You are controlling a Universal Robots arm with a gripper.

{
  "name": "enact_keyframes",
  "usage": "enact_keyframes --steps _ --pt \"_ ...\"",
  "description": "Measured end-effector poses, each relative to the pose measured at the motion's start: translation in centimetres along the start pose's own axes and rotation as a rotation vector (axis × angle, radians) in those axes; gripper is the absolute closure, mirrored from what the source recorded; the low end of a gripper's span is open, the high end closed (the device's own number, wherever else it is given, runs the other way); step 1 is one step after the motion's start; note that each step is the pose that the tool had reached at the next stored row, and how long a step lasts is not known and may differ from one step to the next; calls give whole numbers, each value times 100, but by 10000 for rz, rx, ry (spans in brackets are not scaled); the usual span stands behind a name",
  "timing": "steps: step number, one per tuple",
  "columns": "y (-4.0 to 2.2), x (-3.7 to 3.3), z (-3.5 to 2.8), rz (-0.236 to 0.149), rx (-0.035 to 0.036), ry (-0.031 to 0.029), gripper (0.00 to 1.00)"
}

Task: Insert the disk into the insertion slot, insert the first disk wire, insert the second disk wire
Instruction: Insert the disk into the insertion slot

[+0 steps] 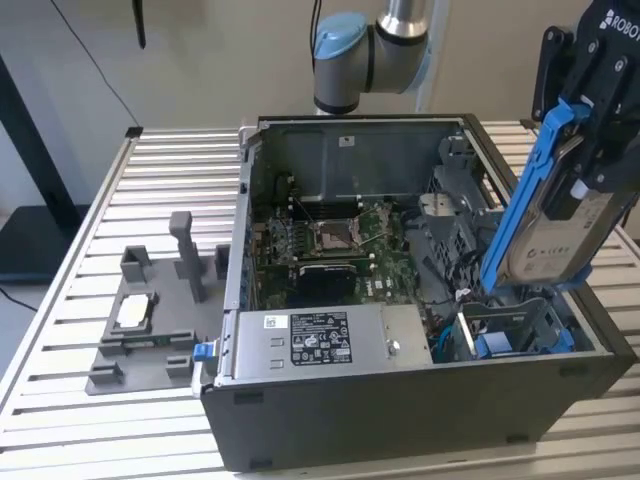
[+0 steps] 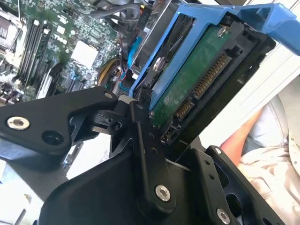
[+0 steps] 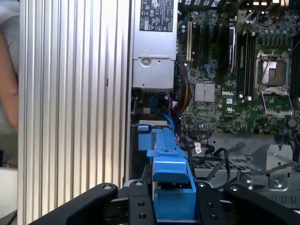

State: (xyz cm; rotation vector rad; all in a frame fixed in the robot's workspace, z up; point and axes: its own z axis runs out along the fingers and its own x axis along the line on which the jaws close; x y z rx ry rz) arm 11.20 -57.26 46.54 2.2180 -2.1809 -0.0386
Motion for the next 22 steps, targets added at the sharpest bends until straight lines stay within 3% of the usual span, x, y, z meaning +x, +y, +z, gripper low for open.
enact_keyframes --steps 12,18,22 --pt "-4 7 102 7 0 0 67" --pt "-5 7 107 7 0 1 67" --pt "-6 7 142 7 0 0 67"
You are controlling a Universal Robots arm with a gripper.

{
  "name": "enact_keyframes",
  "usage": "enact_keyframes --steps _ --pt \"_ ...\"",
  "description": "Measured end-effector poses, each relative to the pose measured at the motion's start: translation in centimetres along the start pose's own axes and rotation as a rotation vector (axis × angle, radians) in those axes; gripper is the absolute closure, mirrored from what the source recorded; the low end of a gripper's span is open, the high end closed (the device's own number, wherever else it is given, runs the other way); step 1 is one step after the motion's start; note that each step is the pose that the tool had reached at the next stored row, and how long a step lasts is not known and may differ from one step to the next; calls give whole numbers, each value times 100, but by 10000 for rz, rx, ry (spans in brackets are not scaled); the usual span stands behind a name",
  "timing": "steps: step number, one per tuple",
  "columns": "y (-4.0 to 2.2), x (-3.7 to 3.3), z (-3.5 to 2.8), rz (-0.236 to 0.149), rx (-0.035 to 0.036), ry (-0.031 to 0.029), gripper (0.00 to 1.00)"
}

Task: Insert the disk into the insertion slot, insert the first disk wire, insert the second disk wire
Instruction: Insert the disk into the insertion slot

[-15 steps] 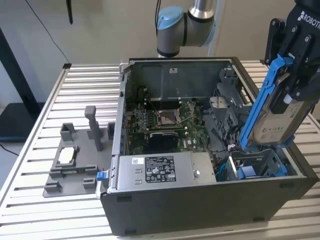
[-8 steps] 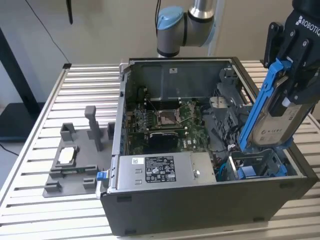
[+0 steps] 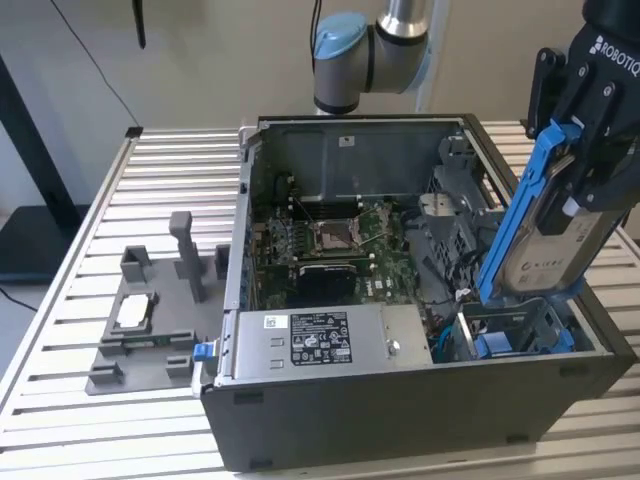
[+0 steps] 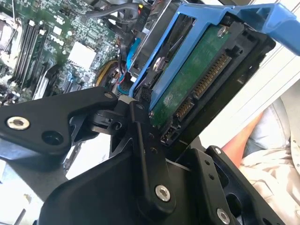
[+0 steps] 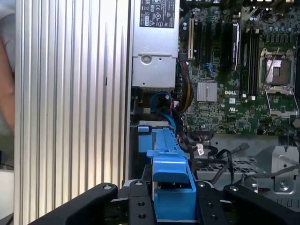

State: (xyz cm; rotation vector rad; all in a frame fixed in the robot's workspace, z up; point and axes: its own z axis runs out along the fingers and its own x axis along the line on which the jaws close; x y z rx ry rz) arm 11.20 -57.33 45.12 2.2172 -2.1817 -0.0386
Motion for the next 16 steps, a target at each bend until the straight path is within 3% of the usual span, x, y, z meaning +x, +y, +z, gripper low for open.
enact_keyframes --steps 16 --pt "-29 1 202 0 0 1 67"
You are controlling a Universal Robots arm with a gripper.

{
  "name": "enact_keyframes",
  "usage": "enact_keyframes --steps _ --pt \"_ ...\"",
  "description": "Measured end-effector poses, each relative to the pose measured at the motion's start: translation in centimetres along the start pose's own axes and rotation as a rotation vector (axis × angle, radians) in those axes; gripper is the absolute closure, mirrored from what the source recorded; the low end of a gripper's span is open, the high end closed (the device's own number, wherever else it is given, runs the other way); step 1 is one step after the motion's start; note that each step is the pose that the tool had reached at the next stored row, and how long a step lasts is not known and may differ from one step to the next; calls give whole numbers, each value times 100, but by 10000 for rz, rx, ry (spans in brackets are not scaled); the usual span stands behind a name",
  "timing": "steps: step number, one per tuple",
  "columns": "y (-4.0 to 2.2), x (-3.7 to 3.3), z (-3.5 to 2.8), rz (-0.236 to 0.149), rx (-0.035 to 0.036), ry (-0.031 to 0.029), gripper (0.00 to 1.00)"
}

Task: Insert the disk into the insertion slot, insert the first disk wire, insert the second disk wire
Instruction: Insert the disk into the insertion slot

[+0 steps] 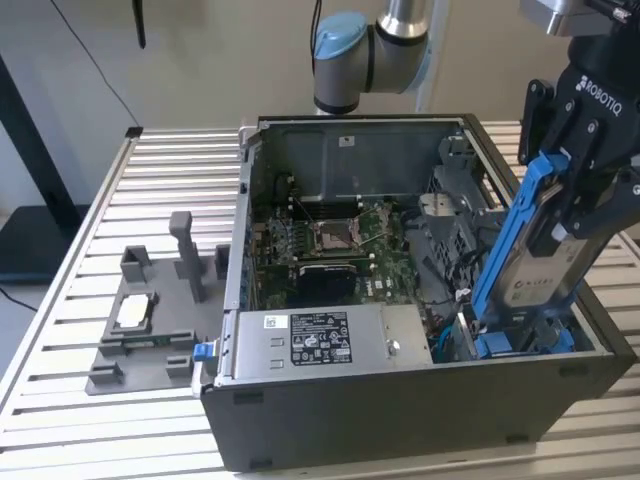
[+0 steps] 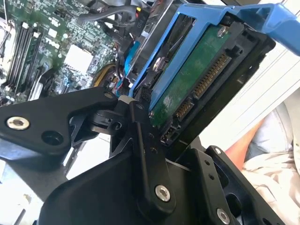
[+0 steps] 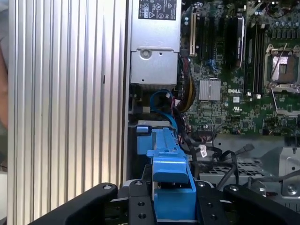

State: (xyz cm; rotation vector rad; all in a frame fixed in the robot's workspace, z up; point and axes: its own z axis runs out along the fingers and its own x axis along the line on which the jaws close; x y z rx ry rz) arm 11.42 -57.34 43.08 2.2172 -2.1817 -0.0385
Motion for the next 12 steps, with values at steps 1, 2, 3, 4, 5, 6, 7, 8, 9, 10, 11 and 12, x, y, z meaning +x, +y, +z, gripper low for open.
enact_keyframes --steps 1,2,3,4,5,6,7,8,9,10,11,12 --pt "-3 0 14 -1 0 0 67" --pt "-5 0 28 -1 0 -1 67" --pt "-8 0 41 0 0 -1 67" --pt "-10 0 54 0 0 -1 67" --pt "-12 0 67 0 0 -1 67" --pt "-14 0 81 0 0 0 67" --pt "-17 0 93 -1 0 0 67" --pt "-18 0 107 0 0 0 67" --pt "-20 0 121 0 0 -1 67" --pt "-23 0 134 0 0 0 67" --pt "-24 0 148 0 0 0 67" --pt "-26 0 164 0 0 -1 67"
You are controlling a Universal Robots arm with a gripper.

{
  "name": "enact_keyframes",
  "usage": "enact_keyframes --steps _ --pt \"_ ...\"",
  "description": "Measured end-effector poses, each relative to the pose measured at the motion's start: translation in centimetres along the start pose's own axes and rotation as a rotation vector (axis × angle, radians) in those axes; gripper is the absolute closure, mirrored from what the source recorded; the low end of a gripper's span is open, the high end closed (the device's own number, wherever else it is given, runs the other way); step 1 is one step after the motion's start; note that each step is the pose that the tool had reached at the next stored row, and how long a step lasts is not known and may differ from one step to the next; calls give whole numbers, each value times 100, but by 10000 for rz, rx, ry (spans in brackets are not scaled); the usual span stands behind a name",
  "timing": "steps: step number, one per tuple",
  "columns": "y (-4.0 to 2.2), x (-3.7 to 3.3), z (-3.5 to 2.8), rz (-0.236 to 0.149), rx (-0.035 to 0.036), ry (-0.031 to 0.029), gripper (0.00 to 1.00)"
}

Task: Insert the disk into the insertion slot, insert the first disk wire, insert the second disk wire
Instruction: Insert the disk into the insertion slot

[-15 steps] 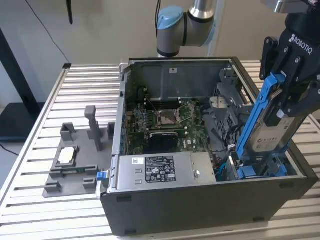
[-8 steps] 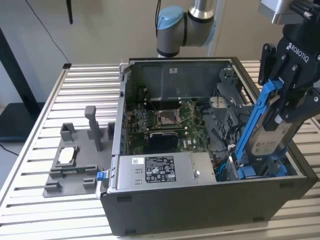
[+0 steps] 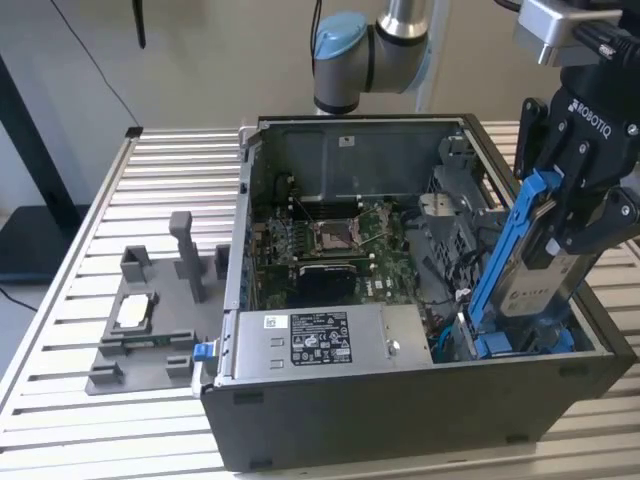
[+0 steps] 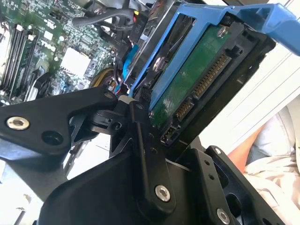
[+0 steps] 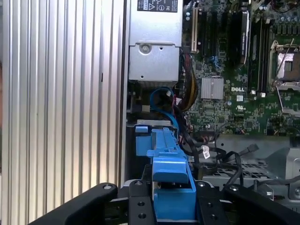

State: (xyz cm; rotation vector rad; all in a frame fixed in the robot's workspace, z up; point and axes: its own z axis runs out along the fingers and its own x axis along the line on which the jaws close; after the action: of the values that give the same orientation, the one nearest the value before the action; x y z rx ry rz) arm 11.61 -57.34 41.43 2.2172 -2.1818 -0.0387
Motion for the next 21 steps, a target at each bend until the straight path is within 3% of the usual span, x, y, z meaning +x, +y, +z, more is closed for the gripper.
enact_keyframes --steps 11,18,21 --pt "-7 -1 136 -2 -98 -22 67" --pt "-11 -2 218 -8 -96 -159 67" --pt "-13 -2 266 -8 -96 -176 67"
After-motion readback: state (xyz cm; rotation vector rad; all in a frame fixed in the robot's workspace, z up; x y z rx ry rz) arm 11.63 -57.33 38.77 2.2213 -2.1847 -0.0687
